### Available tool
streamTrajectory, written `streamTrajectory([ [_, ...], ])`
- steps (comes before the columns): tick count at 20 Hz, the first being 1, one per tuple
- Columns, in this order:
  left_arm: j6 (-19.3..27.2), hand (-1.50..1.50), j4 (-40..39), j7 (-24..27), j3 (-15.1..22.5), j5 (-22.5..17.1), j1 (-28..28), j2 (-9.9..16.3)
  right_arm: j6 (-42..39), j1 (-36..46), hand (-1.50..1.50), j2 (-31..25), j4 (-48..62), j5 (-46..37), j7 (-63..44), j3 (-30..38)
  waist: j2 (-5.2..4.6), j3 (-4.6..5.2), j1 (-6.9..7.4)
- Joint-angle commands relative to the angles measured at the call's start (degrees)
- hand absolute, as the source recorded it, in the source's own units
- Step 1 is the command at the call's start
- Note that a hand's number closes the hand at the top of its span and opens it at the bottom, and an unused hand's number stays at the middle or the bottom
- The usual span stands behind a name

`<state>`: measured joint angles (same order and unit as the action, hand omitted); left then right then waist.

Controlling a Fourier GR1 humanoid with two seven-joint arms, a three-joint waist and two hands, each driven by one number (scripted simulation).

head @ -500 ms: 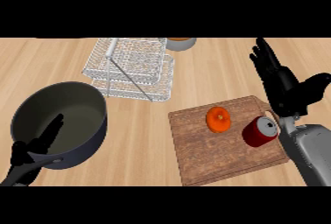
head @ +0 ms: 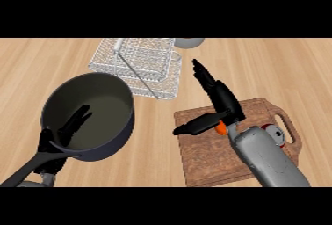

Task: Pick the squash from the cutting board and place it in the tiered basket

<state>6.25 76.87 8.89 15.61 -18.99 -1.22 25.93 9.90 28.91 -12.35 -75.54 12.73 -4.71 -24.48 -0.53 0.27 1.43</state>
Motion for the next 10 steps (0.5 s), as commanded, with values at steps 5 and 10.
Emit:
streamTrajectory([
  [5,-0.93,0.0,1.9,-0.94,3.47,1.33,-5.33,-5.31,-1.56,3.75,-1.5,3.99,5.98,-5.5,11.78,-1.59,0.41,-0.28,-1.24],
  [10,-0.76,0.0,1.15,0.69,1.78,0.91,-4.35,-4.33,-7.57,9.64,-1.5,-10.03,-4.42,-10.76,-2.25,-3.77,1.29,-0.09,-3.47],
])
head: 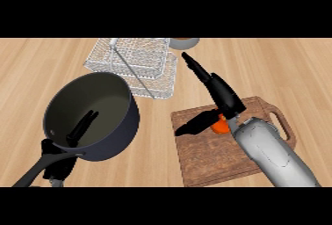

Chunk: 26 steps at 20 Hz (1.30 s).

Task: Pick the squash from the cutting board and place it in the tiered basket

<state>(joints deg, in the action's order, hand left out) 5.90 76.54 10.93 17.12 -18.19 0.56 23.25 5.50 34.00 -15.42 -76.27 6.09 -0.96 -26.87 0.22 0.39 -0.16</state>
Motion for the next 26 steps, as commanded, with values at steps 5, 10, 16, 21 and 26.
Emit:
streamTrajectory([
  [5,-0.29,0.0,2.2,-0.59,0.24,0.14,-3.53,-0.58,-15.46,10.74,-1.5,-19.34,-3.99,-13.3,-16.47,-9.81,1.06,0.02,-2.42],
  [10,0.02,0.0,1.63,0.04,0.82,0.63,-3.81,-1.62,-29.03,16.83,-1.5,-22.84,-10.03,-14.8,-27.47,-15.87,0.77,-0.08,-2.17],
  [16,1.62,0.0,0.93,-1.45,2.23,2.07,-6.58,-4.52,-35.61,16.26,-1.5,-21.49,-20.34,-9.04,-42.25,-14.42,0.26,-0.28,-1.89],
  [21,0.38,0.0,1.52,-0.63,1.35,2.32,-5.92,-3.47,-36.27,11.03,-1.5,-22.88,-26.65,-9.18,-48.06,-13.11,0.08,-0.36,-1.33],
  [26,-0.02,0.0,0.51,0.5,1.56,2.68,-5.09,-4.67,-31.65,10.26,-1.5,-19.13,-27.88,-18.61,-53.51,-14.1,-0.1,-0.35,-0.42],
])
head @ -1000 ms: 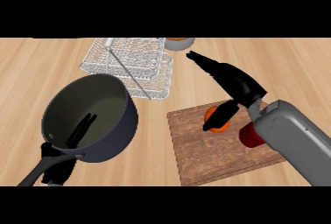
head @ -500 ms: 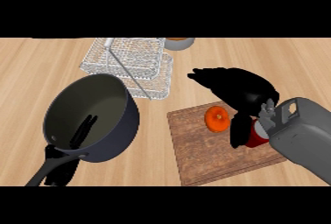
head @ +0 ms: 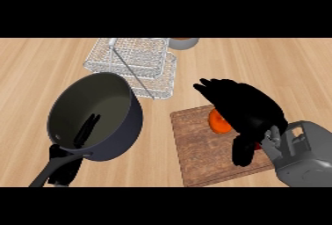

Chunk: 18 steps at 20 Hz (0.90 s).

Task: Pick the squash from the cutting board and place it in the tiered basket

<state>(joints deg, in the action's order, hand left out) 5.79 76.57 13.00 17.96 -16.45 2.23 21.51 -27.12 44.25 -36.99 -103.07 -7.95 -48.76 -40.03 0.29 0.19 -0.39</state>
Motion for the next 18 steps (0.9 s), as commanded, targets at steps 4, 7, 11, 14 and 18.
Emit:
streamTrajectory([
  [4,-2.26,0.0,1.73,-4.58,-1.73,-1.71,-8.99,-0.78,-0.97,-3.72,-1.5,-1.6,3.97,-7.05,-1.45,-1.87,-0.37,-0.2,-0.37],
  [7,-1.17,0.0,1.8,-3.47,0.56,0.96,-8.11,-2.46,-0.17,-2.99,-1.5,5.57,6.9,-8.07,-4.99,-2.76,-0.36,-0.17,0.26],
  [11,0.07,0.0,-1.87,-2.42,-0.52,1.52,-9.87,-4.4,3.17,-7.38,-1.5,6.95,7.77,-12.44,-2.22,-4.39,-0.45,-0.17,-0.19],
  [14,1.46,0.0,3.32,-6.14,0.87,2.56,-8.13,-3.9,2.9,-8.1,-1.5,3.96,12.45,-13.27,6.94,-1.55,-0.42,-0.24,0.36],
  [18,-0.23,0.0,2.16,-4.01,0.04,1.78,-7.25,-4.35,5.04,-10.8,-1.5,5.58,14.22,-16.71,4.93,-1.76,-0.38,-0.21,0.25],
])
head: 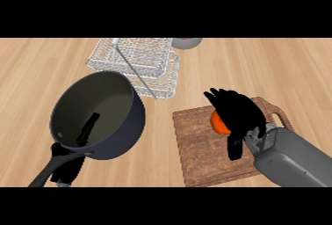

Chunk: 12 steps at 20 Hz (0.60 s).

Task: Pick the squash from the cutting board and place it in the tiered basket

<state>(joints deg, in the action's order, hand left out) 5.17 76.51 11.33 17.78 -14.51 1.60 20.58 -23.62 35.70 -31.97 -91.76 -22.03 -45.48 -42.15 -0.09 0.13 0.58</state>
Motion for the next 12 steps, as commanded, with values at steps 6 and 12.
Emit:
streamTrajectory([
  [6,-3.41,0.0,1.07,-4.21,-2.87,-1.84,-9.42,-0.32,1.44,-2.32,-1.5,2.61,7.36,-5.12,3.2,1.51,-0.07,-0.14,-0.76],
  [12,-0.99,0.0,-0.58,-2.83,-1.27,0.82,-9.01,-4.06,4.07,-4.5,-1.5,3.94,12.48,-8.36,9.62,2.1,-0.17,-0.16,-0.64],
])
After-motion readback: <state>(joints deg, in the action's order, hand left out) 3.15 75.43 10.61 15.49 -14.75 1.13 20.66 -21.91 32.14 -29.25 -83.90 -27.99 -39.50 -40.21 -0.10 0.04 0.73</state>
